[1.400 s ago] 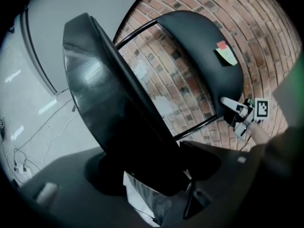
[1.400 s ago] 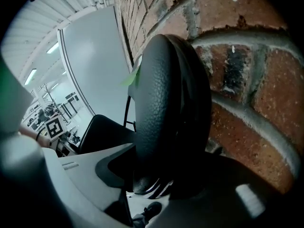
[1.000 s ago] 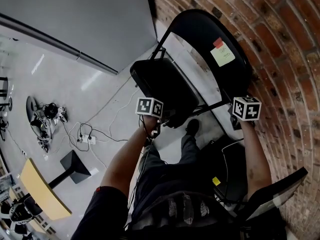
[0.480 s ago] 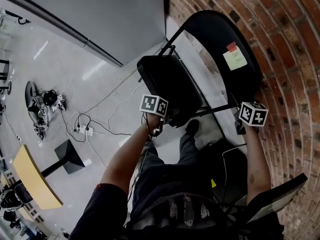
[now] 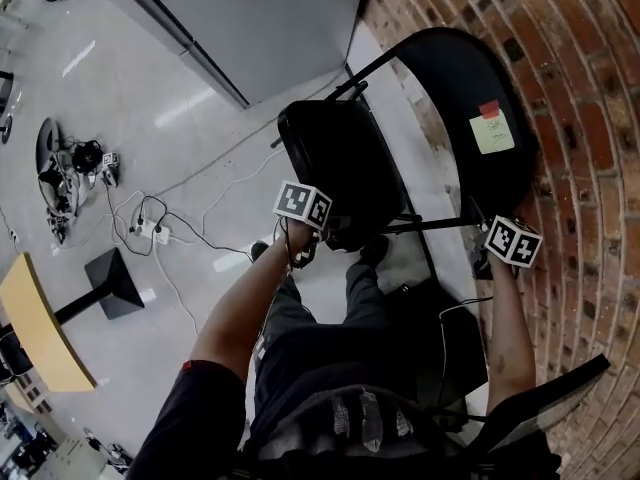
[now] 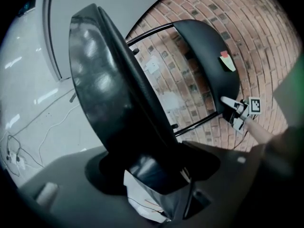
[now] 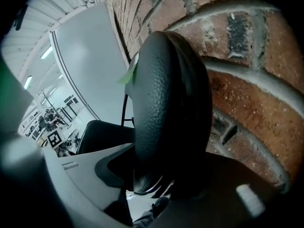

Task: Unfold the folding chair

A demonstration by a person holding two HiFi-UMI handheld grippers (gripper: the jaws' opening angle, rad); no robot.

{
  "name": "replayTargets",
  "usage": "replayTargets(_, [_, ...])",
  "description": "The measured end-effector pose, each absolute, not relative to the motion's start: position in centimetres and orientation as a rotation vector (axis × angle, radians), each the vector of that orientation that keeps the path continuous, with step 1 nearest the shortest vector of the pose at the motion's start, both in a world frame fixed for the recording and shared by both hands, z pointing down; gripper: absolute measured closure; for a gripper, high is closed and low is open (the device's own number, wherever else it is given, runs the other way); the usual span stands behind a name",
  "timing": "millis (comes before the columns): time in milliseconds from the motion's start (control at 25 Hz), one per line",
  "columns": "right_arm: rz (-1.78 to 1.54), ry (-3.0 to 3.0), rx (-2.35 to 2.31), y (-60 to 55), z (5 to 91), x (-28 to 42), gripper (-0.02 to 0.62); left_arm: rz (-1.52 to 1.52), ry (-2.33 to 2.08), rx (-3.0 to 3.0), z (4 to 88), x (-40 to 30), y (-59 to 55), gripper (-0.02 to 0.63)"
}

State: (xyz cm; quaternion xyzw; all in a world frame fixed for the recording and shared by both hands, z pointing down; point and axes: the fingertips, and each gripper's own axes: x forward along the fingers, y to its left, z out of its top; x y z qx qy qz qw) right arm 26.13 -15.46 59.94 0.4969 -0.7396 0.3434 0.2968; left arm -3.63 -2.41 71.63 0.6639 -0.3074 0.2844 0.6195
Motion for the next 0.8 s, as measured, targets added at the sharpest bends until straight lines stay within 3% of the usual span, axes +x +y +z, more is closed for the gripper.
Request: replayTargets(800, [0.944, -1.963, 1.292, -14.3, 61.5, 24.4, 0.385, 0.643, -0.712, 1.467, 74.8, -7.8, 0.6, 0.261])
